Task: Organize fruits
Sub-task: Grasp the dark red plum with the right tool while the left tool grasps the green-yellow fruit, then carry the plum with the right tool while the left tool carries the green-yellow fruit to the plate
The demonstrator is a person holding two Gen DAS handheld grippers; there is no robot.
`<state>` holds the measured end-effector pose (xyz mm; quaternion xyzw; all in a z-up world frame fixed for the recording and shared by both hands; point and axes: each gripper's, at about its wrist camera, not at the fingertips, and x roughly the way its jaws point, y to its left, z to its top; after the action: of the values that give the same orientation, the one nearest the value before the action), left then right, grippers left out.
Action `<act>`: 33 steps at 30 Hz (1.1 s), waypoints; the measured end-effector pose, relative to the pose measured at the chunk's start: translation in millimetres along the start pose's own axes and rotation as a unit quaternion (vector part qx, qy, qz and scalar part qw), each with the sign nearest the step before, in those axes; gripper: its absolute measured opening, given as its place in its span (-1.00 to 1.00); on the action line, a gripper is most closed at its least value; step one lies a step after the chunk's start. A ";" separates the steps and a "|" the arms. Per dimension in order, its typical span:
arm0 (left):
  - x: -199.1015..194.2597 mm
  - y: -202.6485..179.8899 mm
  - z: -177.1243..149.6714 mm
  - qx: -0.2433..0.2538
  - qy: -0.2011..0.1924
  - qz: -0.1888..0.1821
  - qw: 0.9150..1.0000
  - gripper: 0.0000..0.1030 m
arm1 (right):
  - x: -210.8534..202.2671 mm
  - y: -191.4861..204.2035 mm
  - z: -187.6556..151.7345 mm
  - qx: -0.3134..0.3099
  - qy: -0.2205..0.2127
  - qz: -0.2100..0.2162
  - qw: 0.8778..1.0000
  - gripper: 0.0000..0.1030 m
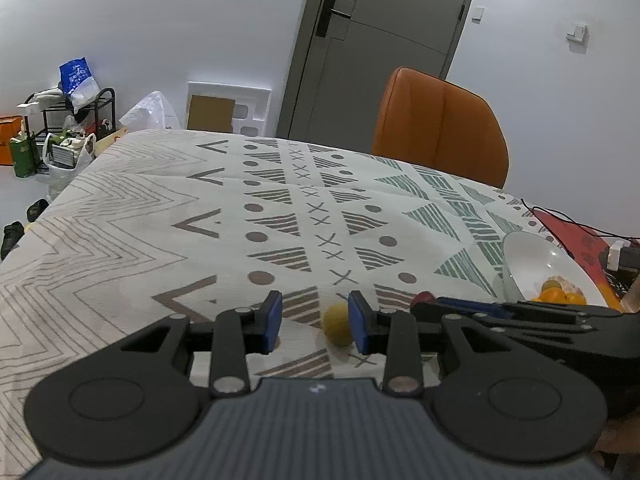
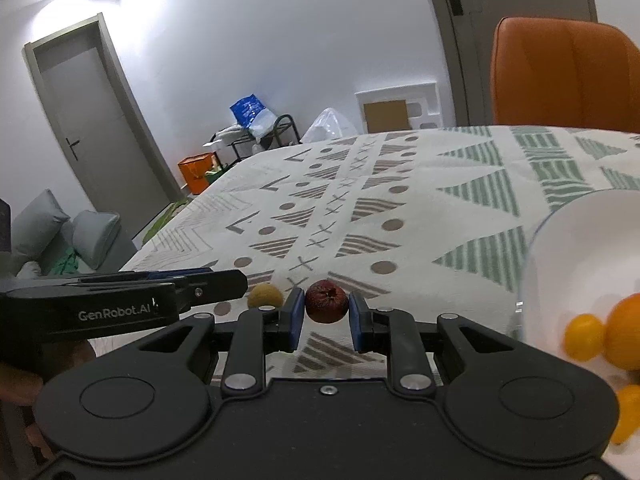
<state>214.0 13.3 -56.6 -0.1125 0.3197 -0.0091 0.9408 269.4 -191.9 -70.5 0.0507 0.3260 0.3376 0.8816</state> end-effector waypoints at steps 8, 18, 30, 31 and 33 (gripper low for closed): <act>9.6 -11.8 -3.2 0.007 0.015 -0.005 1.000 -0.33 | -22.0 -11.1 -0.9 0.007 -0.019 -0.020 1.000 -0.57; 24.2 -27.6 -11.0 0.019 0.038 0.003 0.999 -0.56 | -47.2 -26.0 -2.4 0.016 -0.041 -0.039 0.998 -0.57; 9.6 -53.2 -2.1 0.040 0.007 -0.015 0.999 -0.56 | -67.3 -44.4 -3.8 0.031 -0.063 -0.060 0.996 -0.57; 9.0 -55.5 -1.4 0.041 0.005 -0.017 0.999 -0.56 | -69.0 -45.6 -4.2 0.032 -0.064 -0.062 0.995 -0.57; 7.9 -60.1 -0.2 0.043 0.001 -0.020 0.999 -0.56 | -72.6 -49.0 -5.2 0.035 -0.067 -0.065 0.995 -0.57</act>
<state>223.4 -46.0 -48.4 -0.0781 0.3180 -0.0423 0.9439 253.2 -275.7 -50.5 0.0832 0.2805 0.2640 0.9191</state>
